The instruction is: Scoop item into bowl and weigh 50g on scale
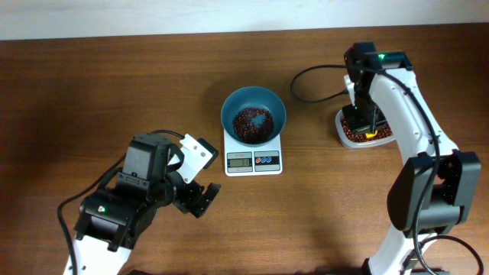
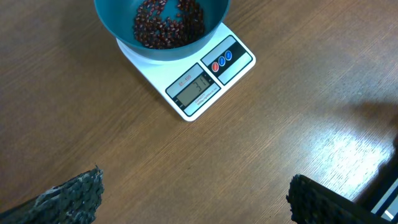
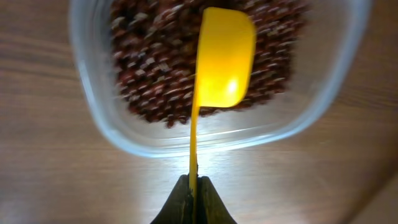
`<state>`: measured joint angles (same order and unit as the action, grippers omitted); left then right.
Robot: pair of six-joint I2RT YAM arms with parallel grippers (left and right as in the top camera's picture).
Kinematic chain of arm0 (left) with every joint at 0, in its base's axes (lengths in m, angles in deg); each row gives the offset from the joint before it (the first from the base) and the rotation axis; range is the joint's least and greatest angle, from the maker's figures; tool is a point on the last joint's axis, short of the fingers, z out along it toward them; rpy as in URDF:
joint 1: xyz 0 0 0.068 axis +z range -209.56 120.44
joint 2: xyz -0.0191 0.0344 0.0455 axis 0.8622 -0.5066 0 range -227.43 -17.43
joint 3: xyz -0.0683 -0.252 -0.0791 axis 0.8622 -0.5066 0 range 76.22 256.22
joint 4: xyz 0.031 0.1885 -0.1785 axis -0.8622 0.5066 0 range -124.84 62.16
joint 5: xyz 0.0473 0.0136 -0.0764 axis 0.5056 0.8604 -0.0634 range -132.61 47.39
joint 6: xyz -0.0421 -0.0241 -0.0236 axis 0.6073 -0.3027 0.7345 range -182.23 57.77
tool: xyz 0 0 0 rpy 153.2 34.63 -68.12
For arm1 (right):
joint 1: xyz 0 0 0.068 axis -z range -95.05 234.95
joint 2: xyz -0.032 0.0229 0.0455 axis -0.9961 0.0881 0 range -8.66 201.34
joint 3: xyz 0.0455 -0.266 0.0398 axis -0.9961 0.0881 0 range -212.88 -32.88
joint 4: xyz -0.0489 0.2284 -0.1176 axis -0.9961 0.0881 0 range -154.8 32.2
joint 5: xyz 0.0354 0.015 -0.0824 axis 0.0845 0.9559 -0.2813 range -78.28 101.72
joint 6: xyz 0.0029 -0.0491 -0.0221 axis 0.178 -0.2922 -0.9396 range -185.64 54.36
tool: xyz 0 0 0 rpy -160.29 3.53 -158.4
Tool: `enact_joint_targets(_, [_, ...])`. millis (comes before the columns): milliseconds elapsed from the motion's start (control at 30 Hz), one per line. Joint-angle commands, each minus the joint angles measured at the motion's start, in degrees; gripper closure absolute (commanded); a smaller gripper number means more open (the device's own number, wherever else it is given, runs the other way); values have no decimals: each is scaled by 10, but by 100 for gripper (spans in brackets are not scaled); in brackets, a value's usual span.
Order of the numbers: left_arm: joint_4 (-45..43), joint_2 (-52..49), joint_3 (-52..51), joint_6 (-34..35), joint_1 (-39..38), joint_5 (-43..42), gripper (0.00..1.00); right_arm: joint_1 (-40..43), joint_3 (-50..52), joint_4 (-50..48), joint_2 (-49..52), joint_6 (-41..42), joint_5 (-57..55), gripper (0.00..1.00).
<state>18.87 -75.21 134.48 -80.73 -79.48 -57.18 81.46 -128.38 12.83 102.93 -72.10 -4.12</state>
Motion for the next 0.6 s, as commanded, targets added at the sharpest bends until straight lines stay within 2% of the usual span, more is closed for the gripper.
enact_joint_targets(0, [-1,0,1,-11,-2,-9,1,-2,14,-5,4,-3,143,96])
enact_joint_targets(100, [-1,0,1,-11,-2,-9,1,-2,13,-18,3,-2,207,96])
enact_joint_targets(300, [-1,0,1,-11,-2,-9,1,2,13,-25,3,-2,255,96])
enact_joint_targets(567, [-1,0,1,-11,-2,-9,1,62,13,-27,3,14,337,96])
